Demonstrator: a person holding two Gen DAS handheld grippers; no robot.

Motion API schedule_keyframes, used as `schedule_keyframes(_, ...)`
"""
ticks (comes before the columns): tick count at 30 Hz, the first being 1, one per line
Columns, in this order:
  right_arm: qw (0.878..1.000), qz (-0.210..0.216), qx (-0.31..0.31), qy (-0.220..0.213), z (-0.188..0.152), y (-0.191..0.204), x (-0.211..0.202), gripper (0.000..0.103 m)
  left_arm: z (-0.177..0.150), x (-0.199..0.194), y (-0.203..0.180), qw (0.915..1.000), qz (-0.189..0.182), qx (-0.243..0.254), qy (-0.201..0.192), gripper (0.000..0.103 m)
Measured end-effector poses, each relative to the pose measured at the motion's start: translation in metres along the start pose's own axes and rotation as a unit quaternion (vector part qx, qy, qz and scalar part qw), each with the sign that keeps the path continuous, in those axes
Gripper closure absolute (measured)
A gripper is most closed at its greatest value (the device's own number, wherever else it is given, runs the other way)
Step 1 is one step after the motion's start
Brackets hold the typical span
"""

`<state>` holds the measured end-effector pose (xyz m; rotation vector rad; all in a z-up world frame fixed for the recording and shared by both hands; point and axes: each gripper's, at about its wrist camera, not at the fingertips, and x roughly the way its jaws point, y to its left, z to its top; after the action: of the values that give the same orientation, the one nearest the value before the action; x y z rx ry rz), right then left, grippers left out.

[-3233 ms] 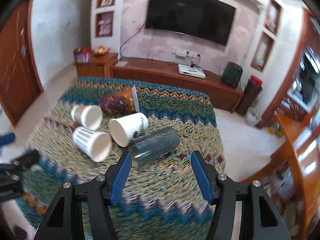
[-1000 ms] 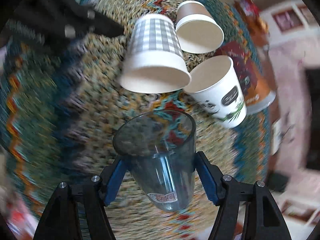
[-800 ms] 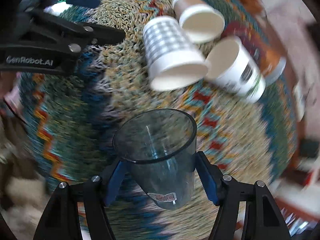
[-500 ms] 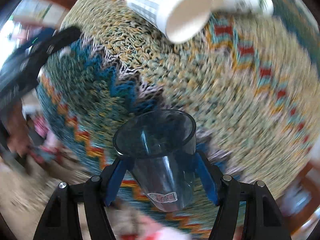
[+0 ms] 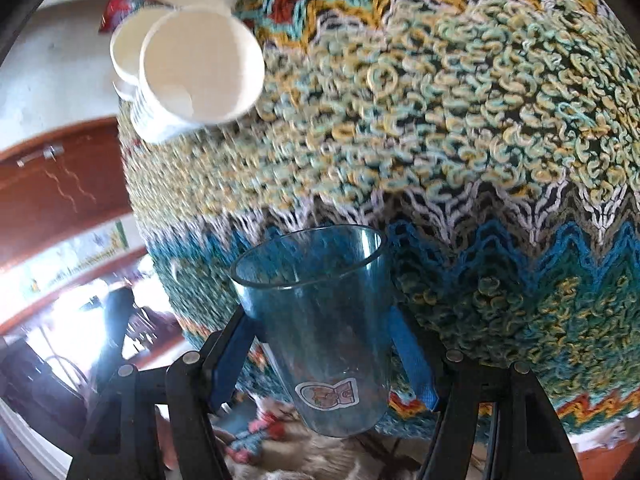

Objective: Flip cup upright
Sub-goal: 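Lift the clear cup with the right tool and rotate it upright, then grasp the clear cup with the left tool while the right tool releases it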

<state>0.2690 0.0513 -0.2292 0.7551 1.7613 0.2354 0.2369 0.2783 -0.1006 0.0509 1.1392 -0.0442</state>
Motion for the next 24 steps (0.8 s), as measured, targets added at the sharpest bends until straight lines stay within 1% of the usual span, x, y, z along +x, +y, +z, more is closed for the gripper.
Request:
schedule_keyframes(2, 1.000, 0.014, 0.009, -0.014, 0.002, -0.002, -0.001, 0.033, -0.002, -0.001, -0.001, 1.0000, 0.001, 0.001, 0.002, 0.014)
schedule_keyframes(3, 1.000, 0.020, 0.014, -0.019, 0.009, -0.007, -0.007, 0.033, -0.002, -0.001, -0.002, 1.0000, 0.000, 0.002, 0.003, 0.014)
schedule_keyframes(4, 0.999, 0.025, 0.016, -0.021, 0.019, -0.016, -0.015, 0.033, -0.002, -0.001, -0.002, 1.0000, 0.000, 0.003, 0.003, 0.014)
schedule_keyframes(5, 0.999, 0.028, 0.014, -0.021, 0.018, -0.017, -0.011, 0.033, -0.003, -0.002, -0.005, 1.0000, -0.001, 0.007, 0.004, 0.014)
schedule_keyframes(6, 0.999, 0.026, 0.010, -0.020, 0.026, -0.014, -0.016, 0.033, -0.003, -0.003, -0.007, 0.9999, -0.003, 0.011, 0.005, 0.014)
schedule_keyframes(7, 1.000, 0.021, 0.005, -0.021, 0.023, -0.017, -0.017, 0.033, -0.003, -0.003, -0.009, 0.9998, -0.006, 0.016, 0.006, 0.014)
schedule_keyframes(8, 1.000, 0.016, -0.001, -0.023, 0.011, -0.022, -0.018, 0.031, -0.003, -0.004, -0.011, 0.9997, -0.009, 0.020, 0.009, 0.014)
schedule_keyframes(11, 0.999, -0.010, -0.035, -0.028, 0.002, -0.002, -0.004, 0.026, -0.005, -0.003, -0.019, 0.9990, -0.020, 0.036, 0.018, 0.014)
schedule_keyframes(14, 0.997, -0.033, -0.063, -0.039, -0.009, 0.010, -0.004, 0.023, -0.007, -0.004, -0.026, 0.9980, -0.030, 0.049, 0.028, 0.014)
schedule_keyframes(17, 0.995, -0.050, -0.077, -0.050, -0.020, 0.012, -0.006, 0.023, -0.008, -0.007, -0.029, 0.9973, -0.042, 0.051, 0.032, 0.014)
schedule_keyframes(21, 0.994, -0.039, -0.072, -0.068, -0.033, 0.006, -0.013, 0.023, -0.006, -0.014, -0.027, 0.9965, -0.060, 0.042, 0.039, 0.014)
schedule_keyframes(24, 0.991, -0.041, -0.089, -0.093, -0.050, 0.002, -0.024, 0.023, -0.004, -0.019, -0.029, 0.9964, -0.062, 0.039, 0.041, 0.014)
